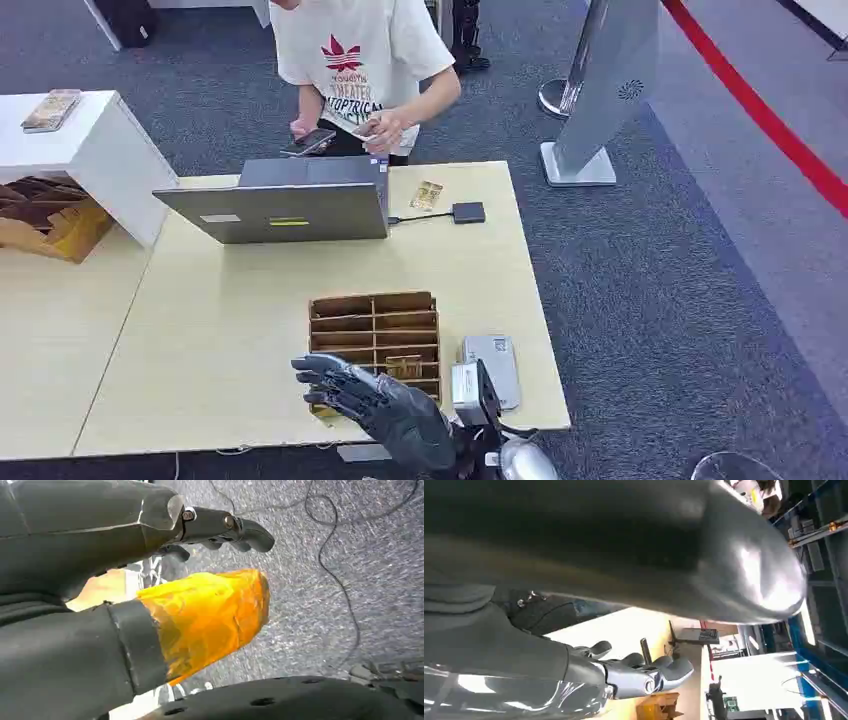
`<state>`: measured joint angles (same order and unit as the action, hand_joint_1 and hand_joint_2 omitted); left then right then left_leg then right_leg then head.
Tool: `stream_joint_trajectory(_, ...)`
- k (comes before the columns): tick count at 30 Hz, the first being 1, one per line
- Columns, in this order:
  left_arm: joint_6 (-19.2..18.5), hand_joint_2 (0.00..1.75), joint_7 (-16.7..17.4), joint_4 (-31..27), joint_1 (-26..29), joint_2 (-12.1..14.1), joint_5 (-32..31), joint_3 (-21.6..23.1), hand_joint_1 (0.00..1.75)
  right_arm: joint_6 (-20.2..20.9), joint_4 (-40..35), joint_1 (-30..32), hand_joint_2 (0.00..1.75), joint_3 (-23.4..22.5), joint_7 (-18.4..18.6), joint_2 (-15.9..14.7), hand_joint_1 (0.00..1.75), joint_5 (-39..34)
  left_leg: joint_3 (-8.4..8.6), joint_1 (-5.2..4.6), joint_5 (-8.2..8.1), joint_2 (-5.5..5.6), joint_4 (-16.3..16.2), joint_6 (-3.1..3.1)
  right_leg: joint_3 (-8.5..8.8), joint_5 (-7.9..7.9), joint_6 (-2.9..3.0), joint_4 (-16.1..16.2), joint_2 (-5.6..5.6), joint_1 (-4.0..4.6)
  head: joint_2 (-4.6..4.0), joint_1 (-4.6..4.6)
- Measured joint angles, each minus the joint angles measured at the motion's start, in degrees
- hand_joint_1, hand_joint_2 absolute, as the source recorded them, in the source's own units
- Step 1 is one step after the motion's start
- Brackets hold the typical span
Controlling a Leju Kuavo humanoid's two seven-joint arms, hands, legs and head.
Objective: Pass the card to the sensor for recognition and then transmit it.
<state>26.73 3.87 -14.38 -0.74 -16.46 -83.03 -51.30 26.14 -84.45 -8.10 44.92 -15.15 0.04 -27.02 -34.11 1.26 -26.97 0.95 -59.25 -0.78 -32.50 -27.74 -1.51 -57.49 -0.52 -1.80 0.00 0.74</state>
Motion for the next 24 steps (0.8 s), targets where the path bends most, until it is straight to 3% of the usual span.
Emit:
stream_joint_trajectory(12,-0.4,0.0,-2.3,0.2,-0.9,1.3,3.2,0.0,0.0,-1.0,1.5,-0.7,0.0,0.0,0.3,0.0,0.0,0.6,0.0,0.0,0.0,0.0,0.0,0.0,-0.01,0.0,0.0,0.0,0.0,0.0,0.0,0.0)
stream_joint_trajectory(13,-0.5,0.0,-2.5,0.2,-1.0,1.3,3.8,0.0,0.0,-1.1,1.6,-0.7,1.75,0.0,0.3,0.0,0.0,0.6,0.0,0.0,0.0,0.0,0.0,0.0,-0.01,0.0,0.0,0.0,0.0,0.0,0.0,0.0)
stream_joint_trajectory(24,-0.8,0.0,-3.7,0.2,-1.5,1.6,6.1,-1.4,0.0,-2.0,1.8,-0.7,1.75,0.0,0.2,0.0,0.0,1.0,0.0,0.0,0.0,0.0,0.0,0.0,-0.01,0.0,0.0,0.0,0.0,0.0,0.0,0.0)
